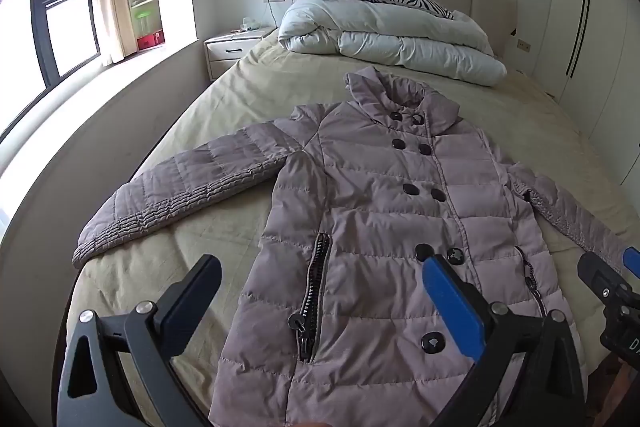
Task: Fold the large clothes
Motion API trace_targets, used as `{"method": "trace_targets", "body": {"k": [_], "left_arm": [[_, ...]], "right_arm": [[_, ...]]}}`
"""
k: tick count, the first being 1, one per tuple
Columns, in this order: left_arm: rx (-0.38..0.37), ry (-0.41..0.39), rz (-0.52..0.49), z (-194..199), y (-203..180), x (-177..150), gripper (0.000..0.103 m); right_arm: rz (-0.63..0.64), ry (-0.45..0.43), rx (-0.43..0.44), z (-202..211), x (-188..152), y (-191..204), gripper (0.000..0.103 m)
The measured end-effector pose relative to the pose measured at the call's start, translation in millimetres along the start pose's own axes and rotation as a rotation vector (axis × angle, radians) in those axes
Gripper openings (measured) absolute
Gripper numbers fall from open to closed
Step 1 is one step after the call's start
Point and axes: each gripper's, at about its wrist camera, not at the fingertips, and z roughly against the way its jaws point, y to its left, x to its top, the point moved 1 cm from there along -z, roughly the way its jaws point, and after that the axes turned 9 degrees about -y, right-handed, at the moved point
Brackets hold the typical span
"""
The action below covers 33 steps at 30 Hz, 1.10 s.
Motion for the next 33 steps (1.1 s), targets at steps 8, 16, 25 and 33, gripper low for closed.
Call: {"method": "trace_targets", "body": {"k": [8, 16, 25, 33], "left_arm": [[0.001, 0.001, -0.002, 0.1, 0.6, -0.1, 0.103], [0.002, 0.002, -0.002, 0.1, 0.4, -0.1, 0.103], [0.003, 0.002, -0.004, 0.1, 0.1, -0.1, 0.103], [0.004, 0.003, -0.005, 0.0, 0.0, -0.1, 0.103]], "right_arm": [[0.000, 0.002, 0.000, -0.3, -0.3, 0.1, 0.103], [-0.001, 0.001, -0.001, -0.9, -0.9, 0.1, 0.103], [-0.001, 0.003, -0.001, -2.1, -2.2, 0.9, 0.103], [0.000, 0.004, -0.002, -2.6, -3.2, 1.2, 0.103]]}}
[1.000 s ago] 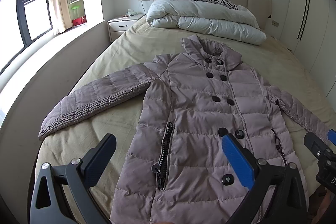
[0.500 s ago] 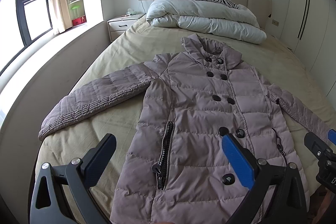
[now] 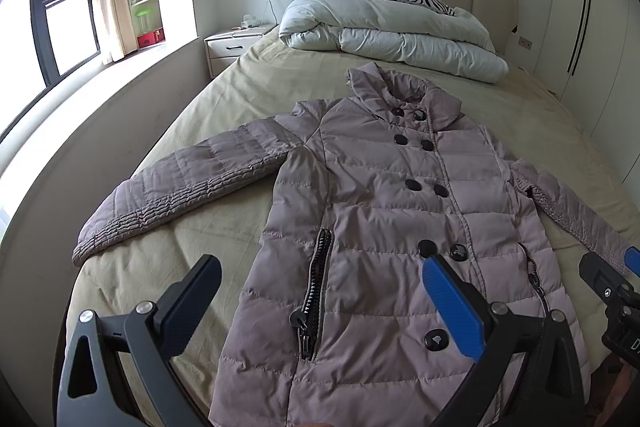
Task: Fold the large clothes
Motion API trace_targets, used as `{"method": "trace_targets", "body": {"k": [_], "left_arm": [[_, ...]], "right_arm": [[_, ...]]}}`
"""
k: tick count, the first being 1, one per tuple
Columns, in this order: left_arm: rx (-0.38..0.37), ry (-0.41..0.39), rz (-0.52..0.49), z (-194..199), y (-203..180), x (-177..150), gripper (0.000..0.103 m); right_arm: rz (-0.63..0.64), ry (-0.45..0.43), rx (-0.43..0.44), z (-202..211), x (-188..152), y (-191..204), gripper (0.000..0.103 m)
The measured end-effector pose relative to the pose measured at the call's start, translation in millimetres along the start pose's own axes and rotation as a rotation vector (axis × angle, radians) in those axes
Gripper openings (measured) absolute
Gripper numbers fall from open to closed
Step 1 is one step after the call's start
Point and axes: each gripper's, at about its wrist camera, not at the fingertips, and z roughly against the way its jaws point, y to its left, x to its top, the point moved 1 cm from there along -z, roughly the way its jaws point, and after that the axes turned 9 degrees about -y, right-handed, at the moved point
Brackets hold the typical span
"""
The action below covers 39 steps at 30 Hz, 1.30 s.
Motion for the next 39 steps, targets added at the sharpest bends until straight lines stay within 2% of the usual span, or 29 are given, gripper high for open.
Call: {"method": "trace_targets", "body": {"k": [39], "left_arm": [[0.000, 0.003, 0.001, -0.1, 0.2, 0.0, 0.103]], "right_arm": [[0.001, 0.006, 0.000, -2.1, -3.1, 2.1, 0.103]]}}
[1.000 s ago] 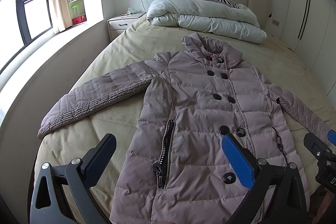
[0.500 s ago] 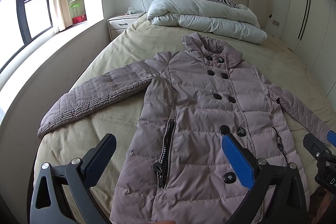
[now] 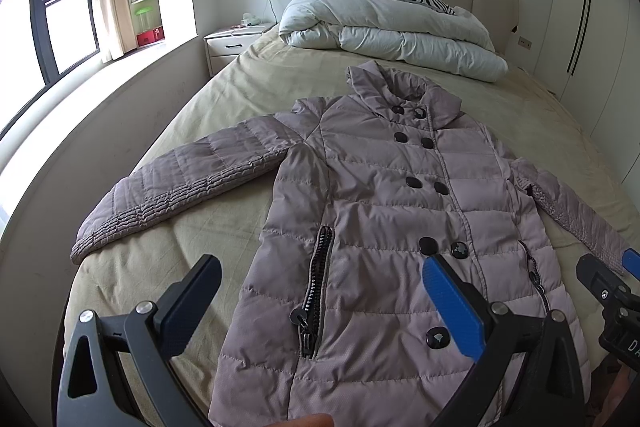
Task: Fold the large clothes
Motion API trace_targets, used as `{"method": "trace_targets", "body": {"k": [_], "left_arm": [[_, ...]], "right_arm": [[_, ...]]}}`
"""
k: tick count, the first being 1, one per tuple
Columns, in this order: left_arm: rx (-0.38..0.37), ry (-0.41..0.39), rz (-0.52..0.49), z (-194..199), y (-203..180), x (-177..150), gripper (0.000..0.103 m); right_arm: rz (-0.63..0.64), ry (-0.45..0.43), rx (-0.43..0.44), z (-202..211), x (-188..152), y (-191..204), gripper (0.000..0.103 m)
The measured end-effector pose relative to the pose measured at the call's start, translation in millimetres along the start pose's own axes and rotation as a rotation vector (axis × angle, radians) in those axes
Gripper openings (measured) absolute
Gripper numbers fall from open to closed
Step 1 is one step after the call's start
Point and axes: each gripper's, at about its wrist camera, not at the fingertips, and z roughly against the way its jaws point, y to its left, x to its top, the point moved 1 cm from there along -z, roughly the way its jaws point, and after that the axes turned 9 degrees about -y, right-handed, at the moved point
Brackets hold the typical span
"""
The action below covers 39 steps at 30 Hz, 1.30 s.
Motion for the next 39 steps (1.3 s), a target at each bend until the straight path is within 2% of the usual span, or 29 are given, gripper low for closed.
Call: {"method": "trace_targets", "body": {"k": [17, 22, 26, 29, 31, 32, 33, 35, 39], "left_arm": [[-0.001, -0.009, 0.001, 1, 0, 0, 0.103], [-0.039, -0.023, 0.005, 1, 0, -3, 0.103], [-0.146, 0.050, 0.031, -18, -1, -18, 0.103], [-0.203, 0.108, 0.079, -31, 0, -19, 0.103], [-0.269, 0.131, 0.122, -40, -1, -21, 0.103], [-0.296, 0.119, 0.132, -42, -2, -21, 0.103], [-0.311, 0.088, 0.123, -41, -5, -22, 0.103], [-0.307, 0.054, 0.069, -41, -16, -20, 0.103], [-0.291, 0.136, 0.056, -56, -30, -18, 0.103]], "right_arm": [[-0.002, 0.004, -0.001, -4, 0, -3, 0.103], [-0.022, 0.014, 0.016, -6, -11, 0, 0.103], [-0.080, 0.001, 0.055, -6, -9, -25, 0.103], [-0.176, -0.011, 0.092, -17, 0, -71, 0.103], [-0.292, -0.019, 0.112, -27, 3, -128, 0.103], [-0.327, -0.025, 0.110, -28, 1, -144, 0.103], [-0.409, -0.044, 0.105, -31, -3, -181, 0.103], [-0.516, -0.073, 0.099, -35, -13, -235, 0.103], [-0.680, -0.136, 0.021, -41, -39, -354, 0.103]]}}
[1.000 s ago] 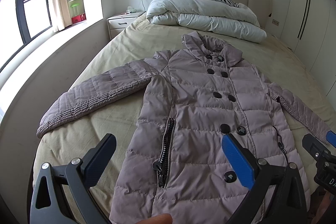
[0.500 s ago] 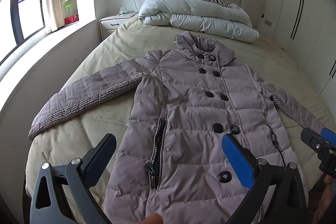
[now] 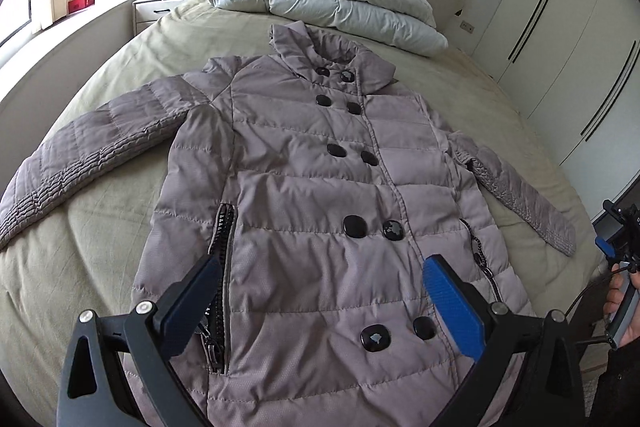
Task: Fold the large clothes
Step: 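Grasp the coat sleeve cuff with the right gripper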
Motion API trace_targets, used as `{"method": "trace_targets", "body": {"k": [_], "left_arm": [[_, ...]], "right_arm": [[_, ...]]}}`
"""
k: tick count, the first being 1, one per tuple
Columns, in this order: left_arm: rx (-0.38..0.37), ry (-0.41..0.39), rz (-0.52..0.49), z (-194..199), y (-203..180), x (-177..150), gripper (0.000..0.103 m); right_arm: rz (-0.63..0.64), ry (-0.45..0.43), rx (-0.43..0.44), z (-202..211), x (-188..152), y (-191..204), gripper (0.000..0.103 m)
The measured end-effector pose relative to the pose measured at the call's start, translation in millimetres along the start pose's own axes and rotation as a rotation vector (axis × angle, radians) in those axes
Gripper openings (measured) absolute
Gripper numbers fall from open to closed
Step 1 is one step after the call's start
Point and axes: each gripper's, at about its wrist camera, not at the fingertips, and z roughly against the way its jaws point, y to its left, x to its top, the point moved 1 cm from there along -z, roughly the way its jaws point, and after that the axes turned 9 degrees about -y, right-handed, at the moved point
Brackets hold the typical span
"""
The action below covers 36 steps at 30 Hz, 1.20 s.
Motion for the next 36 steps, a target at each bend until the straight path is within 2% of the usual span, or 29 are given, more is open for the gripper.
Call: {"method": "trace_targets", "body": {"k": [2, 4, 6, 8, 9, 11, 14, 18, 19, 21, 22, 27, 31, 36], "left_arm": [[-0.005, 0.024, 0.037, -8, 2, 2, 0.103], [-0.045, 0.021, 0.068, -15, 2, 2, 0.103], [-0.087, 0.028, 0.091, -22, -1, 2, 0.103], [-0.112, 0.052, 0.095, -31, -9, 0, 0.103], [-0.120, 0.061, 0.089, -35, -15, -1, 0.103], [-0.135, 0.071, 0.078, -40, -25, -3, 0.103], [-0.154, 0.082, 0.061, -46, -37, -5, 0.103], [-0.165, 0.085, 0.041, -50, -47, -5, 0.103], [-0.167, 0.085, 0.040, -49, -48, -4, 0.103], [-0.175, 0.082, 0.040, -49, -49, -4, 0.103], [-0.178, 0.080, 0.042, -49, -49, -4, 0.103], [-0.192, 0.073, 0.065, -45, -41, -6, 0.103], [-0.194, 0.050, 0.081, -36, -29, -5, 0.103], [-0.189, 0.005, 0.113, -20, -8, -3, 0.103]], "right_arm": [[-0.085, -0.027, -0.021, -4, 23, -58, 0.103], [-0.192, -0.035, -0.013, -12, 49, -126, 0.103], [-0.257, -0.048, 0.000, -16, 62, -169, 0.101], [-0.316, -0.015, -0.003, -30, 75, -215, 0.095], [-0.335, -0.008, 0.004, -36, 79, -230, 0.093], [-0.380, 0.006, 0.015, -50, 84, -260, 0.082], [-0.414, 0.049, 0.026, -78, 85, -287, 0.072], [-0.375, 0.099, -0.009, -105, 84, -301, 0.072], [-0.367, 0.104, -0.021, -108, 83, -300, 0.066], [-0.319, 0.126, -0.064, -114, 86, -294, 0.043], [-0.291, 0.140, -0.077, -115, 88, -292, 0.036], [-0.117, 0.123, -0.119, -101, 93, -239, 0.026], [0.103, 0.079, -0.107, -79, 99, -147, 0.022], [0.391, 0.041, -0.039, -66, 89, 15, 0.021]]}}
